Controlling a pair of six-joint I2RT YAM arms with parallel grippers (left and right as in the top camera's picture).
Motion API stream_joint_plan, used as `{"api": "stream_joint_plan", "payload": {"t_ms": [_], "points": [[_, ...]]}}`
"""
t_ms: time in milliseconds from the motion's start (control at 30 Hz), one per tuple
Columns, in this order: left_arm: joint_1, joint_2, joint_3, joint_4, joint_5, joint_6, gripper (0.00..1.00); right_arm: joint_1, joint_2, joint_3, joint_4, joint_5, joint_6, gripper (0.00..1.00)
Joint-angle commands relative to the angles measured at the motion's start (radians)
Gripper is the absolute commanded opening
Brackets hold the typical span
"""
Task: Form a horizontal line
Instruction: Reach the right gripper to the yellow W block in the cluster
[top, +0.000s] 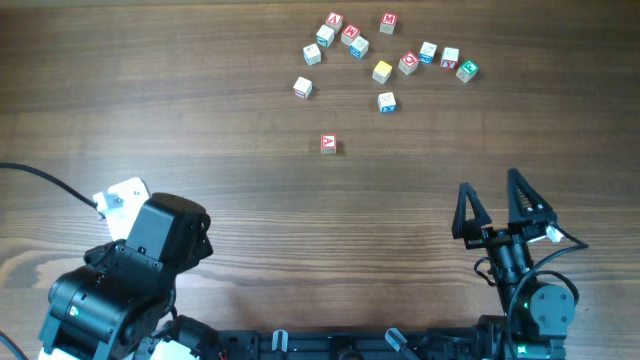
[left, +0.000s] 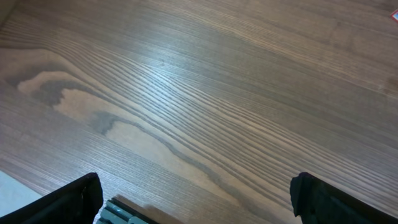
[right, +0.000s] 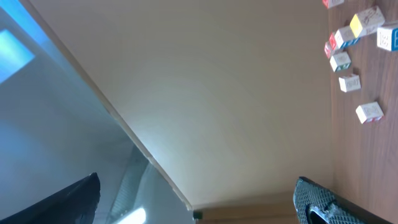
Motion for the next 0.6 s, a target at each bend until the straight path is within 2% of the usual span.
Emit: {"api": "stream_joint_plan", "payload": {"t_ms": [0,33,133,233,433,500,567], "points": [[0.003,-0.003,-0.002,0.0,-0.002,-0.017,1.0,-0.003,-0.006,0.0,0.158,-0.083,-0.372,1.0],[0.003,-0.003,-0.002,0.0,-0.002,-0.017,1.0,-0.003,-0.005,0.001,0.179,-0.101,-0.459,1.0],[0.003,-0.003,-0.002,0.0,-0.002,-0.017,1.0,-0.003,0.035,0.021,0.172,-0.174,-0.583,1.0],[0.003,-0.003,-0.002,0.0,-0.002,-0.017,1.0,-0.003,0.141,0.119,0.175,-0.242,-0.803,1.0],[0.003,-0.003,-0.002,0.0,-0.002,-0.017,1.0,-0.003,0.567,0.436,0.043,-0.486,-1.119,1.0],[0.003,-0.003,-0.002,0.0,-0.002,-0.017,1.0,-0.003,0.756,0.566,-0.078,-0.57,-1.248,1.0],[0.003,-0.003,-0.002,0.0,-0.002,-0.017,1.0,-0.003,0.915,0.681,-0.249,-0.574,-1.349,1.0]]}}
